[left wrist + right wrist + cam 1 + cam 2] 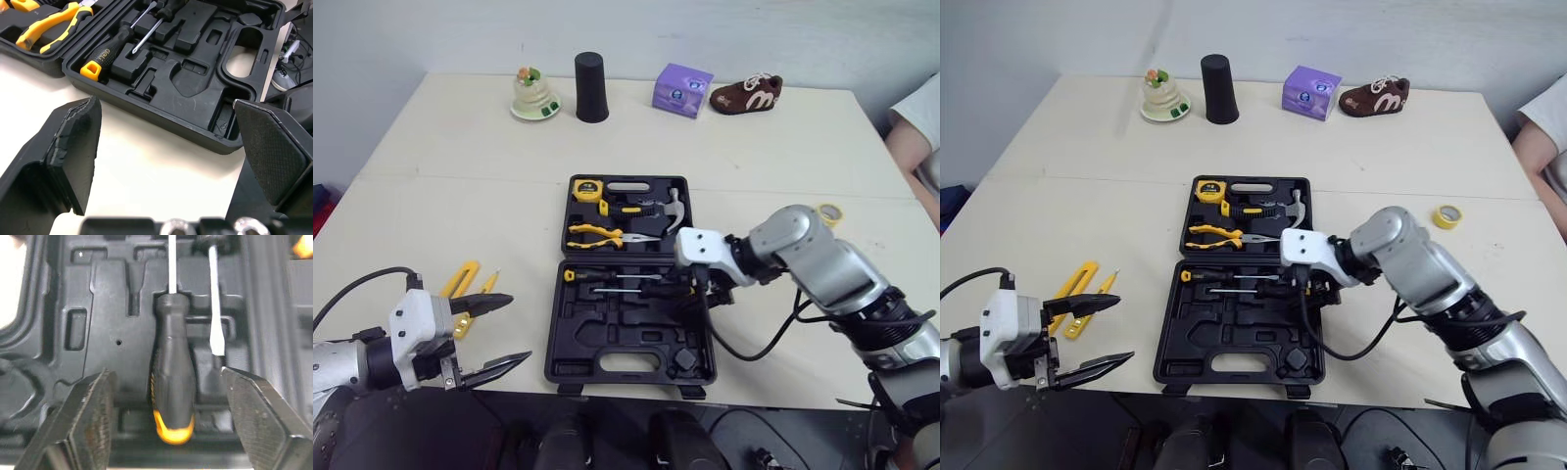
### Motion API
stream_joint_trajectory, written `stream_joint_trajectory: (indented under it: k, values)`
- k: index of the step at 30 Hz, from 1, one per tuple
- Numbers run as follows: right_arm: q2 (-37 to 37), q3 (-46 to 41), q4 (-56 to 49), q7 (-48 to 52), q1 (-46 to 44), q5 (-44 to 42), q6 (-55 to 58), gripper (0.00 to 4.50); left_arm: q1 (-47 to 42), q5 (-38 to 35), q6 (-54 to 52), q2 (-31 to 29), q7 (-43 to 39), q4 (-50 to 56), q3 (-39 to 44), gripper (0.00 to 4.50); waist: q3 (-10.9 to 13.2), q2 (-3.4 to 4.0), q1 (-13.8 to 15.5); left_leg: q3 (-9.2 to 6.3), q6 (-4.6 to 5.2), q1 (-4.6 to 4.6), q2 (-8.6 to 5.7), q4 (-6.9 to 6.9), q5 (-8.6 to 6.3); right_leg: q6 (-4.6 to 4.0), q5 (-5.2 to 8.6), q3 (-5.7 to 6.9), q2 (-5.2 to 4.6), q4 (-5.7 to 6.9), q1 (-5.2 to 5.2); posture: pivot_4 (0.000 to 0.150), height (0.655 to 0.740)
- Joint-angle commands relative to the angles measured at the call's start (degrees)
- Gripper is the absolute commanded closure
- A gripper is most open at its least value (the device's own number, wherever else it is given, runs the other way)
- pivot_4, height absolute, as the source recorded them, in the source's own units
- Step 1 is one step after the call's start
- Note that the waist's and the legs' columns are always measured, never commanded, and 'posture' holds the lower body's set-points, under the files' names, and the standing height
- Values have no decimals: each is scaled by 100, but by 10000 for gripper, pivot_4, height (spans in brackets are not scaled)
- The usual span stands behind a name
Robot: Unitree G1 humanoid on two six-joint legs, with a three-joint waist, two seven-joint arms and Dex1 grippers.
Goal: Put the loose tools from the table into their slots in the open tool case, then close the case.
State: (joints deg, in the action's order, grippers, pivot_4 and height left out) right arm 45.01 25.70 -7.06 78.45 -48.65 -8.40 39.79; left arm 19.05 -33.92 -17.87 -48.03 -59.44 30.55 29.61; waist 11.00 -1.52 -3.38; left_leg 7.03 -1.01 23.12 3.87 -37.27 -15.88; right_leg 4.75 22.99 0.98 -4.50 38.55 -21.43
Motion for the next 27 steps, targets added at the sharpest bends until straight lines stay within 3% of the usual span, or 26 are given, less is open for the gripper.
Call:
stream_joint_trajectory:
  k: [1, 3, 6, 10, 11, 27]
  values:
    - [-179, -604, 224, 396, 201, -731, -242, 9000, -52, 6, 125, 63, 40, -39, 118, 0, 0, 0, -6, 0, 0, -1, 0, 0, 0, 0, 0, 0, 0, 0, 0, 1500, 7400]
    - [-643, -1132, 641, 540, 557, -1445, -286, 9000, -198, 0, 152, 84, 69, -113, 30, 0, -1, -2, -3, -1, 0, -2, 1, 3, 0, 0, 0, 1, 3, -2, 5, 1500, 7400]
    - [-1257, -1316, 1246, 514, 1139, -1258, -2178, 21828, -398, 56, 162, 68, 93, -172, -146, 0, -6, -9, 6, -7, 0, -5, 1, 1, 1, 0, 0, 6, 7, -4, 11, 1500, 7400]
    - [-1868, -1437, 1790, -34, 1204, -1084, -2847, 42264, -498, 109, 153, 64, 133, -226, -230, 0, -2, -3, -24, 6, 4, -2, -4, -5, 3, 3, -2, -3, 1, 7, 4, 1500, 7400]
    - [-1927, -1412, 1902, -78, 1191, -1003, -3002, 44506, -511, 113, 157, 62, 133, -247, -232, 0, -2, -3, -29, 6, 3, -2, -3, -9, 3, 3, -2, -3, 2, 11, 3, 1500, 7400]
    - [-1989, -968, 2798, -92, 1265, -300, -3377, 44506, -446, 155, 156, 95, 257, -146, -270, 0, -3, -5, -7, 0, -2, -8, -1, -6, 6, 3, -2, 2, 3, 17, 5, 1500, 7400]
